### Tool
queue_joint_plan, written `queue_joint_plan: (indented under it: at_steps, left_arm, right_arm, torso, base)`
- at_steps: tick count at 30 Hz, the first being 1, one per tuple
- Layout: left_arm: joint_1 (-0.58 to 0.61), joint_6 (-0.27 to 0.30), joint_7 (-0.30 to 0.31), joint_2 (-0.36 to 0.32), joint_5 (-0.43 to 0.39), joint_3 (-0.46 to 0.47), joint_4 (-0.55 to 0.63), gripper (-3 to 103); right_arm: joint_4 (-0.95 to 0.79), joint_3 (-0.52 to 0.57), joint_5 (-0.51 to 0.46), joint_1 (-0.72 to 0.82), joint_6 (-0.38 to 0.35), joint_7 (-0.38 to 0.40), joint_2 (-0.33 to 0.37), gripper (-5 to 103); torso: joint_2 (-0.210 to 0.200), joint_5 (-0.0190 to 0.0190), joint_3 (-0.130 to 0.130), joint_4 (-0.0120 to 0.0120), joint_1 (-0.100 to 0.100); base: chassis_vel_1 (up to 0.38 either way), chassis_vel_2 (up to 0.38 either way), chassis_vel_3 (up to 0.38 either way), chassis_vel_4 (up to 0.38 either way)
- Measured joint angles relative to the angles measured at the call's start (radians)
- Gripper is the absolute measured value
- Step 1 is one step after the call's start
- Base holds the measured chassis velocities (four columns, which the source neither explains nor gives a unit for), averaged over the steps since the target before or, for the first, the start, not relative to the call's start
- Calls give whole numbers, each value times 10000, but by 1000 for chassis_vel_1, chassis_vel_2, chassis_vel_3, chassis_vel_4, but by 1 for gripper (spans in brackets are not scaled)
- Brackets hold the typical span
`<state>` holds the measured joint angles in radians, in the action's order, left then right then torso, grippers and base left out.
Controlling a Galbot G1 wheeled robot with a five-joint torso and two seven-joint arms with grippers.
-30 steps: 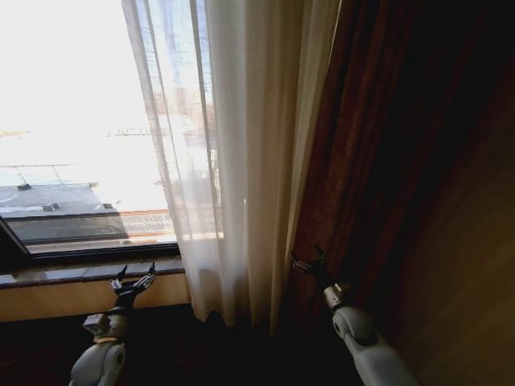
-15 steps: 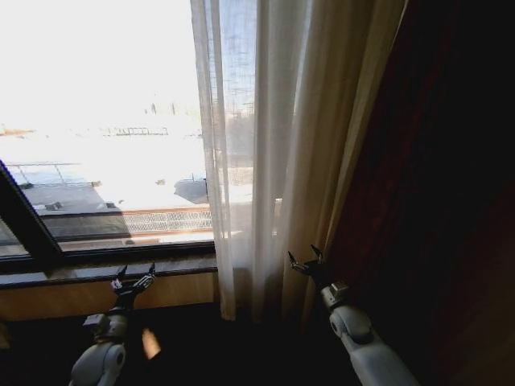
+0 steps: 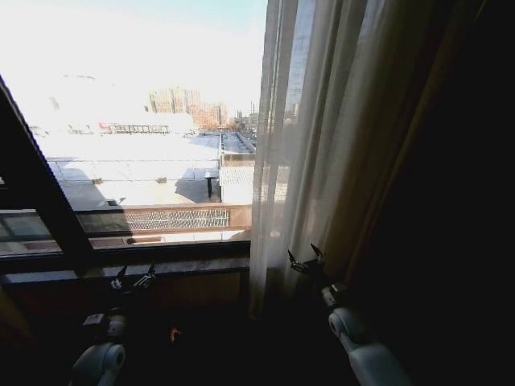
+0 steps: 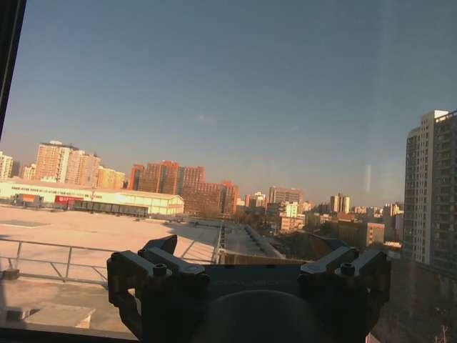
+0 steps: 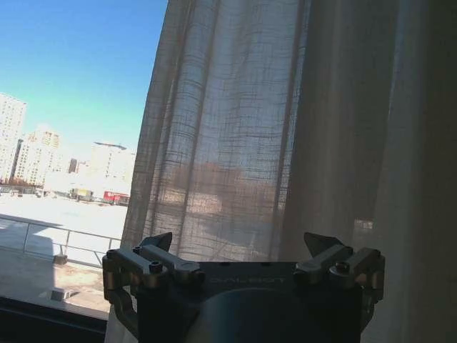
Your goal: Open the curtains by pulling them apart, changing their state from closed to fully open.
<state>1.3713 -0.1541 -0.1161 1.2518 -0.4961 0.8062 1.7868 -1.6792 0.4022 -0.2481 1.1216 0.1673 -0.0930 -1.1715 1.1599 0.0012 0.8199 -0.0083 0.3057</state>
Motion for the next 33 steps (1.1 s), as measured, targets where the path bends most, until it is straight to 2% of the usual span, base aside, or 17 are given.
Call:
queue_joint_plan:
  at_steps: [8, 13, 18, 25, 33]
  left_arm:
    - [0, 0, -2, 0, 0, -2, -1, 100]
    - [0, 0, -2, -3, 0, 1, 0, 100]
    - [0, 0, 1, -5, 0, 4, -2, 100]
    - [0, 0, 1, -2, 0, 2, -1, 100]
    - [0, 0, 0, -2, 0, 1, -1, 100]
  right_arm:
    - [63, -155, 90, -133, 0, 6, -132, 100]
    - [145, -247, -133, -205, 28, 196, -139, 100]
    - [176, -240, -145, -182, 72, 150, -170, 100]
    - [186, -138, 106, -171, 83, -4, -145, 100]
    - [172, -136, 80, -131, 156, -8, -127, 100]
  torso:
    - [0, -18, 0, 7, 0]
    - [0, -8, 0, 7, 0]
    - [1, -21, -1, 7, 2]
    - [0, -7, 0, 2, 0]
    - [0, -14, 0, 5, 0]
  base:
    - [35, 25, -35, -24]
    - [135, 147, -157, -145]
    - [88, 106, -129, -119]
    - [17, 25, -12, -16]
    - [28, 31, -31, -42]
